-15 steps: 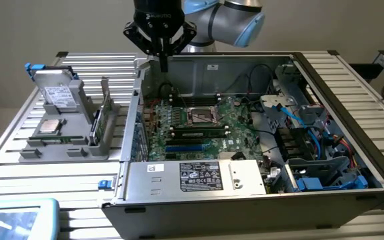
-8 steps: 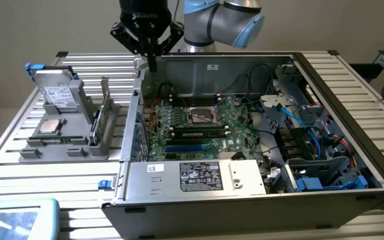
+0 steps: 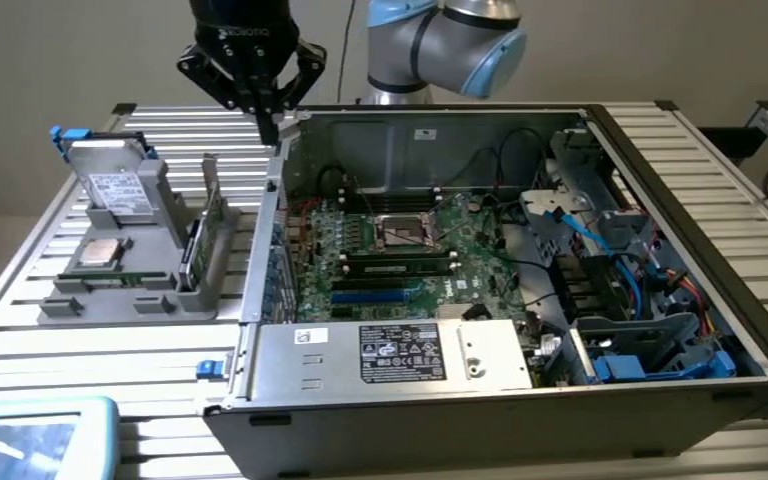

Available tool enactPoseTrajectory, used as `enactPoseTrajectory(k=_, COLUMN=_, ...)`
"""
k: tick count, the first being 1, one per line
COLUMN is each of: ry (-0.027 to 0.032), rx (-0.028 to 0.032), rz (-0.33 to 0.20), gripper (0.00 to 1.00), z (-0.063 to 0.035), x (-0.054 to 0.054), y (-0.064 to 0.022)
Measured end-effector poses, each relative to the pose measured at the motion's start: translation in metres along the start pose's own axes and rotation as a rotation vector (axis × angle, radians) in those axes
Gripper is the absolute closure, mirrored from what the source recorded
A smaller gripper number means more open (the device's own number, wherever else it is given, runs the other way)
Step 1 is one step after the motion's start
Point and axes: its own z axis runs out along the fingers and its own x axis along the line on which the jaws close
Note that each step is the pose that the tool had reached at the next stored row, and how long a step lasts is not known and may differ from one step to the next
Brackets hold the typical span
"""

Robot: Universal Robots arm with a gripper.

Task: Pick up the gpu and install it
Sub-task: 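Reach for the gpu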

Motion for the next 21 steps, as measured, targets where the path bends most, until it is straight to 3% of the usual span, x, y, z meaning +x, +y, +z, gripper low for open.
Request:
enactPoseTrajectory(k=17, ry=0.0001, rx=-0.0011, rz=-0.001, gripper=0.90, z=-0.0016, x=0.077, y=-0.0072)
enactPoseTrajectory(k=21, ry=0.0003, rx=-0.0019, rz=0.000, gripper=0.90, z=-0.0014, x=0.089, y=-0.0100)
